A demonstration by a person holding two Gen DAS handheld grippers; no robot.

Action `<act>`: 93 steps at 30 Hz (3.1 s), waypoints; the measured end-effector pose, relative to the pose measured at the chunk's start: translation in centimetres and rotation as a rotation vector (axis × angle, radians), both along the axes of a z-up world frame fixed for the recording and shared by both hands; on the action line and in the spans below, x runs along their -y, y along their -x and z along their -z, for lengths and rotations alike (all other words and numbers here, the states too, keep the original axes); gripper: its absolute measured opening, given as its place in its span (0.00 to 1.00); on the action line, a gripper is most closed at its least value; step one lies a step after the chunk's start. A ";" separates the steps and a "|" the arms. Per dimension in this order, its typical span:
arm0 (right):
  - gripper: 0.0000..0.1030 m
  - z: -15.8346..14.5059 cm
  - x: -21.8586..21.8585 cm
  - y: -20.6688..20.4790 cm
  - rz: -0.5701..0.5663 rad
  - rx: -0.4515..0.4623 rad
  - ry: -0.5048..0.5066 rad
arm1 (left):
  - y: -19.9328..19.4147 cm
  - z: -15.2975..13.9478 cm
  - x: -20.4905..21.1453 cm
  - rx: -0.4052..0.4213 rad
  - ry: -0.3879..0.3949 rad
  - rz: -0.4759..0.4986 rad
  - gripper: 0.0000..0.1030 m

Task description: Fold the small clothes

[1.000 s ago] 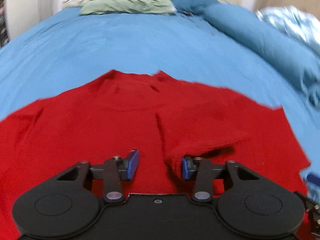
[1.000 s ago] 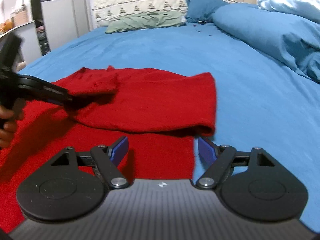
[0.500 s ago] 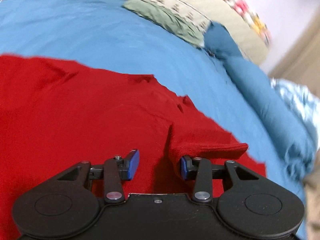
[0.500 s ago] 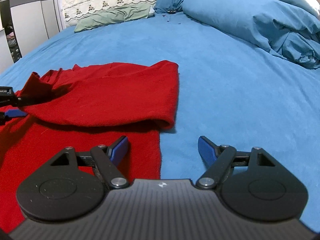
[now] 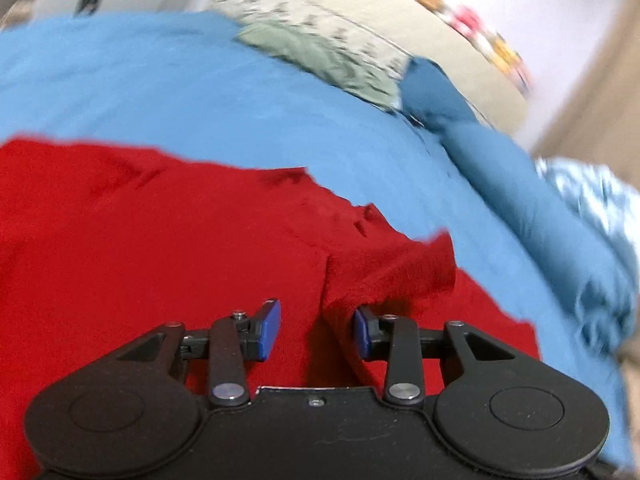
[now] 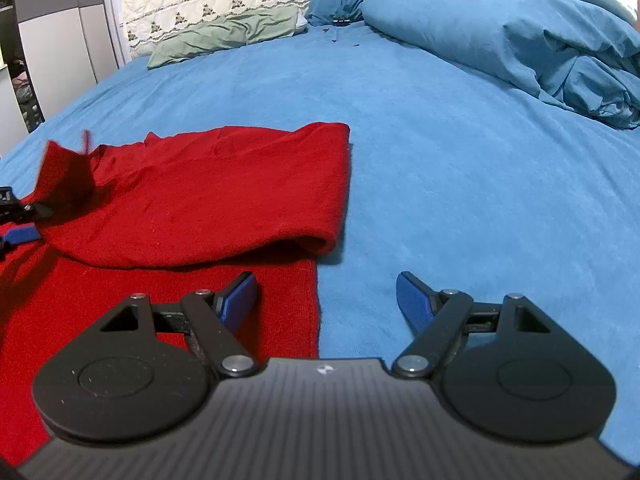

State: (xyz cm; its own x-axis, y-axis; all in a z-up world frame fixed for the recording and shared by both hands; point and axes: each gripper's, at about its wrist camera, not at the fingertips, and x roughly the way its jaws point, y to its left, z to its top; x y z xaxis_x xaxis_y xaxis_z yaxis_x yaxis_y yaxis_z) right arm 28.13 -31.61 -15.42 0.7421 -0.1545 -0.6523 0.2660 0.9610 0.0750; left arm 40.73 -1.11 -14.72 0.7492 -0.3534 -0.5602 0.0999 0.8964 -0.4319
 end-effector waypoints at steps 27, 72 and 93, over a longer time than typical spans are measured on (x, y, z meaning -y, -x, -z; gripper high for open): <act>0.91 -0.4 -1.5 -1.4 -0.079 -0.012 0.061 | -1.7 -0.2 8.4 0.254 -0.684 0.312 0.05; 0.77 0.2 -1.6 -4.9 -0.096 -0.079 0.244 | 4.5 1.6 -11.8 0.024 -0.172 -0.260 0.05; 0.93 -0.5 -6.7 -7.0 -0.274 0.042 0.024 | 4.9 1.7 -8.4 0.013 -0.311 -0.044 0.57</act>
State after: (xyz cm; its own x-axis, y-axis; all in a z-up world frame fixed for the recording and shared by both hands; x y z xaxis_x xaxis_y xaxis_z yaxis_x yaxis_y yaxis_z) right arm 35.09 -24.92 -14.94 0.7845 0.0404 -0.6189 -0.0064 0.9983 0.0571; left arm 35.86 7.33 -16.39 0.7676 -0.1335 -0.6269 0.0620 0.9889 -0.1347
